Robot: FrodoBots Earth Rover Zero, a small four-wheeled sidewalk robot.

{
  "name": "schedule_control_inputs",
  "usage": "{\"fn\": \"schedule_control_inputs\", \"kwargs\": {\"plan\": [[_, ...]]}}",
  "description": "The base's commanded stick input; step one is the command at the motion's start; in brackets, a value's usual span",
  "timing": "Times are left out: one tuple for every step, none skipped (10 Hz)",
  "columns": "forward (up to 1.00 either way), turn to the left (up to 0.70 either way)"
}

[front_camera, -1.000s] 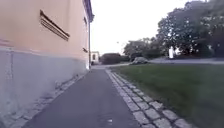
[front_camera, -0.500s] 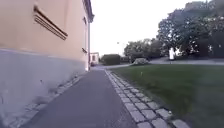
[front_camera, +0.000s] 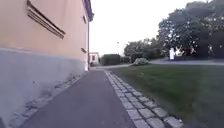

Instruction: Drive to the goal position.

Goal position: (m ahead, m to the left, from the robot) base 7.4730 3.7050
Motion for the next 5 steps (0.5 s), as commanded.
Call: {"fn": "schedule_control_inputs", "kwargs": {"plan": [[0.5, 0.0], [0.5, 0.0], [0.5, 0.0], [0.5, 0.0], [0.5, 0.0]]}}
